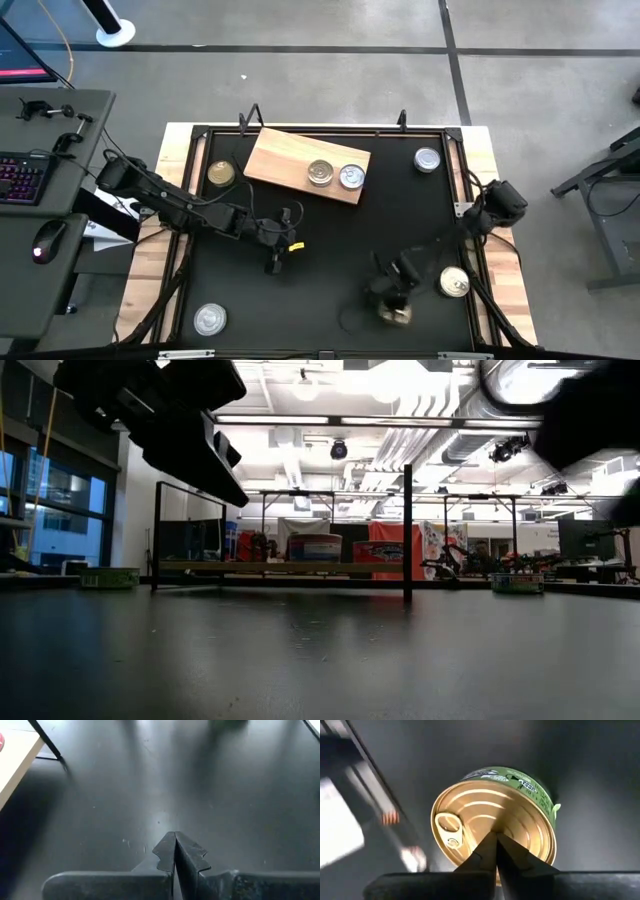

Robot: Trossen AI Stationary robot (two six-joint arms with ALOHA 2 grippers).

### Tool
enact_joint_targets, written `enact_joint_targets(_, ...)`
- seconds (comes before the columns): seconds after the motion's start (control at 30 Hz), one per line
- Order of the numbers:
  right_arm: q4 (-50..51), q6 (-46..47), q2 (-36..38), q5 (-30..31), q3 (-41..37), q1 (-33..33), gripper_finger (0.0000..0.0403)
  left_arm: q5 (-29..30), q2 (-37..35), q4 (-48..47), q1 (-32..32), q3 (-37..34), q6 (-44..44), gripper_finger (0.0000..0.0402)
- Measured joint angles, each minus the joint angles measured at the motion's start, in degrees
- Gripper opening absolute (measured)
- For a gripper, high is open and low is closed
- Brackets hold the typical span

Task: Stack canned seafood by type on shelf
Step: Put the bottom right green tuna can on the shelf

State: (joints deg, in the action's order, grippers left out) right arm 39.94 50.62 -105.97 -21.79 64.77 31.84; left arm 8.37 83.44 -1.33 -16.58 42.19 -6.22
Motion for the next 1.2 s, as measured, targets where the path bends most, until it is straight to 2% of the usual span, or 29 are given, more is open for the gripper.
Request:
enact_joint_targets(0.27, -17.69, -12.36, -0.39, 14.45, -0.22, -11.01, 0.0, 1.21, -0.01, 2.76, 0.0, -0.22, -1.08, 0.0)
enact_joint_targets(0.47, -27.37, -16.65, -0.81, 18.43, -0.36, -17.19, 0.0, 1.41, 1.66, 12.79, 0.07, -3.03, -1.07, 0.0)
enact_joint_targets(0.6, -25.71, -17.6, -0.77, 15.54, 4.0, -19.79, 0.0, 1.41, 5.65, 17.46, 0.12, -3.13, 0.68, 0.0)
enact_joint_targets(0.73, -18.46, -22.67, 0.6, 14.19, 8.3, -18.59, 0.0, 1.41, 9.34, 24.02, 0.12, -3.12, 4.53, 0.0)
enact_joint_targets(0.9, -7.79, -22.04, 1.6, 16.18, 8.27, -16.21, 0.0, 1.41, 12.09, 21.8, 0.12, -3.17, 5.88, 0.0)
enact_joint_targets(1.2, -11.89, -14.17, 0.8, 19.53, 2.63, -15.83, 0.0, 1.18, 17.3, 25.21, 0.12, -3.0, 7.96, 0.0)
